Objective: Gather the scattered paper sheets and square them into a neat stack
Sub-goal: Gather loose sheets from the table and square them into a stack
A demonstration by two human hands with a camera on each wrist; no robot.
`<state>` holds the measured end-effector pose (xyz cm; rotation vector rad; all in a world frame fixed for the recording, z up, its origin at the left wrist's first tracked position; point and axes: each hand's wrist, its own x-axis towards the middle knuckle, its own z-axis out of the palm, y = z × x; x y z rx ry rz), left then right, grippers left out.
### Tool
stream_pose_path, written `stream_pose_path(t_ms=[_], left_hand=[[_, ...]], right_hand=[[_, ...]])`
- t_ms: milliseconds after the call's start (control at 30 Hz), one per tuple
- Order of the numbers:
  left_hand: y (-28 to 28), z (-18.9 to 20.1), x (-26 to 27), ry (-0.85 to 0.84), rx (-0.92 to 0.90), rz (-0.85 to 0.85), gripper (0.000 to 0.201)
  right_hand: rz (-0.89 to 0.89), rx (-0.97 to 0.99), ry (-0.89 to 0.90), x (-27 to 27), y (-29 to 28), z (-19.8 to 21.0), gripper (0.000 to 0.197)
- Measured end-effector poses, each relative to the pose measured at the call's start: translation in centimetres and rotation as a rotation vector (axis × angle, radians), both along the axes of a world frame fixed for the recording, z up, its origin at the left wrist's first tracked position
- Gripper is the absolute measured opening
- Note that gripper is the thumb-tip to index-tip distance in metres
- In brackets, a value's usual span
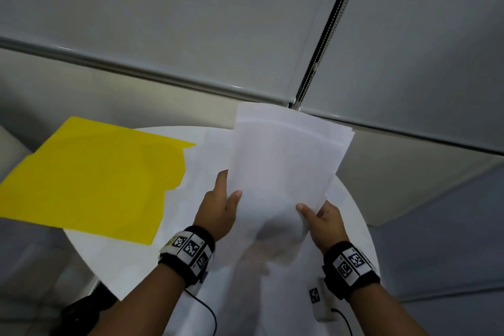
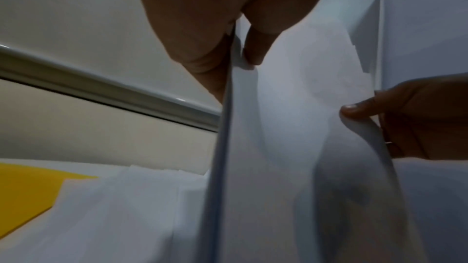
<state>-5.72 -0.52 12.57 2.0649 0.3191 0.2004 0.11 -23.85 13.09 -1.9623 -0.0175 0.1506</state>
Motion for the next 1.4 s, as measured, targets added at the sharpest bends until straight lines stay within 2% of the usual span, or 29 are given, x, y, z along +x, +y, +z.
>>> stream_pose_path(t_ms=[100, 167, 233, 333, 433, 533, 633, 800, 900, 1067, 1233, 1400], left_hand=[[-0.7, 2.2, 0.7, -0.133, -0.063, 0.049, 0.031], [-1.0, 3.1, 1.0, -0.176, -0.109, 0.09, 0.028], [-1.2, 3.1, 0.9, -0.191, -0.165, 0.112, 0.034], [-1.1, 1.5, 0.0, -0.114, -0.234, 0.133, 0.046], [-0.8, -0.1, -0.6, -0.058, -0.311, 0.148, 0.051], [-0.9, -0.1, -0.2, -0.044, -0.308, 0.139, 0.044], [-1.1, 0.4, 0.3, -0.067, -0.287, 0.12, 0.04], [-0.6, 1.0, 0.4, -0.166, -0.315, 0.112, 0.051], [-0.2, 0.3, 0.3, -0.127, -0.353, 0.094, 0.055], [-0.1, -0.5, 0.1, -0.065, -0.39, 0.074, 0.052], [-0.4, -0.7, 0.9, -0.025, -0.437, 0.098, 0.049], [-0.1, -1.6, 0.6, -0.014, -0.443, 0.111, 0.052]], right_hand=[[-0.026, 0.067, -0.051, 0.9, 0.6, 1.4, 0.012], [-0.046, 0.118, -0.073, 1.2, 0.7, 2.0, 0.012], [-0.044, 0.136, -0.078, 1.0, 0.5, 1.9, 0.022], [-0.017, 0.105, -0.033, -0.3, 0.2, 0.4, 0.039], [-0.069, 0.148, 0.005, -1.3, -0.1, -0.9, 0.037], [-0.057, 0.092, -0.006, -1.6, 0.1, -0.8, 0.035], [-0.053, -0.004, -0.05, -1.7, 0.5, -0.4, 0.048], [-0.085, 0.108, -0.139, -1.6, 0.5, 1.0, 0.045], [-0.07, 0.114, -0.12, -2.1, 0.6, -0.1, 0.053], [-0.099, 0.121, -0.112, -2.8, 0.7, -0.9, 0.046], [-0.097, 0.03, -0.069, -2.4, 1.4, -1.2, 0.044], [-0.152, 0.091, -0.09, -2.8, 0.7, -1.2, 0.032]])
